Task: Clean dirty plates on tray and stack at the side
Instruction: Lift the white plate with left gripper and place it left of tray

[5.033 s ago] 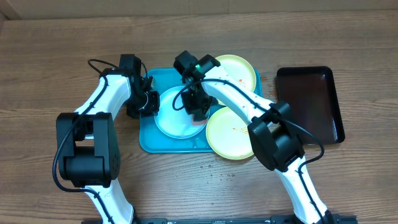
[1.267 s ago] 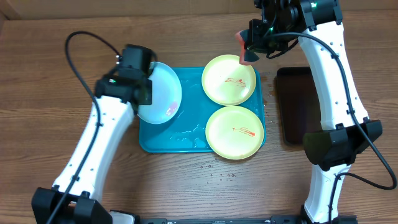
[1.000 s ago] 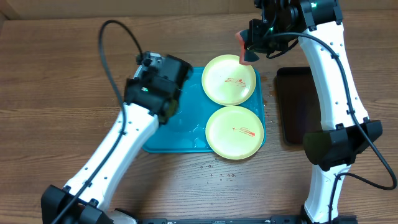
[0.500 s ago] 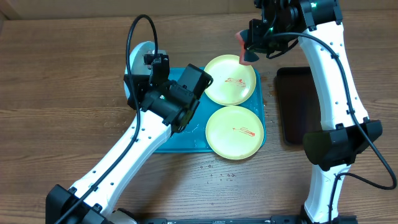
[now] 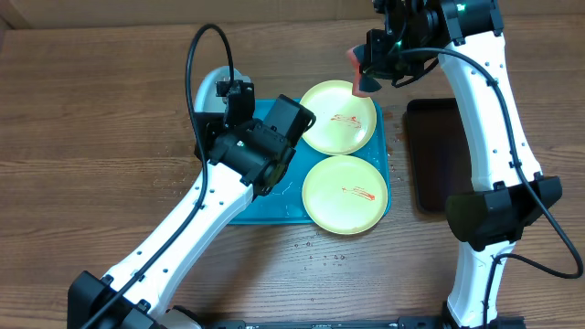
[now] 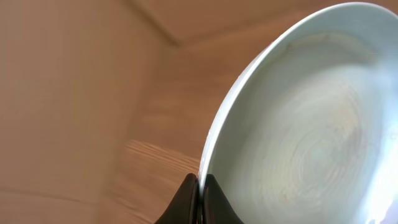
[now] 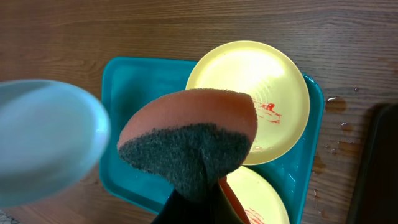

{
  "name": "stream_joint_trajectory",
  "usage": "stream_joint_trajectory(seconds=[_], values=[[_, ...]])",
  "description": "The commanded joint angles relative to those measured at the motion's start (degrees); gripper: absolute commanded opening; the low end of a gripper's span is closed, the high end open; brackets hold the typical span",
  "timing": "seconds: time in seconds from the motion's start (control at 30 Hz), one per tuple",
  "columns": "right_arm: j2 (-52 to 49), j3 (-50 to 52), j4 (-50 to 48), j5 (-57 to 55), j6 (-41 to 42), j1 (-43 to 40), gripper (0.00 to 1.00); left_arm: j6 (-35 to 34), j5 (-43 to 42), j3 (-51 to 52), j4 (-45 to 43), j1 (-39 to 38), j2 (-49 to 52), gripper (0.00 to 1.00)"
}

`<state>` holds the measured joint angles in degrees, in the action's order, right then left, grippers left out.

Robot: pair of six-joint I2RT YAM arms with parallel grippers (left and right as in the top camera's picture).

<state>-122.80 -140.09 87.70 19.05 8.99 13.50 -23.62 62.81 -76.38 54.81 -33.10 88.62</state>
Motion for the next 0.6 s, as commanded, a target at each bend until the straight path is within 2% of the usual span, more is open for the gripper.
stream_joint_trajectory(seconds=[0.0,0.17,0.33,0.43,0.57], values=[[0.2,-0.6,-0.2,-0.2,0.0,-0.1,0.04,1.7,-19.6,-0.7,-0.2,3.1,-0.9,0.04],[0.2,-0.6,-0.2,-0.2,0.0,-0.1,0.04,3.5,-37.6,-0.7,-0.6,13.1,-0.9,0.04],[0.2,-0.6,-0.2,-0.2,0.0,-0.1,0.04,8.4,-62.1,-0.7,-3.2,30.1,-0.9,0.04],[0.2,-0.6,-0.2,-0.2,0.0,-0.1,0.04,8.4,-69.0,-0.7,-3.1,40.4,-0.9,0.04],[0.2,-0.6,-0.2,-0.1,0.0,-0.1,0.04,8.9,-69.7,-0.7,-3.9,52.7,-0.2,0.04]])
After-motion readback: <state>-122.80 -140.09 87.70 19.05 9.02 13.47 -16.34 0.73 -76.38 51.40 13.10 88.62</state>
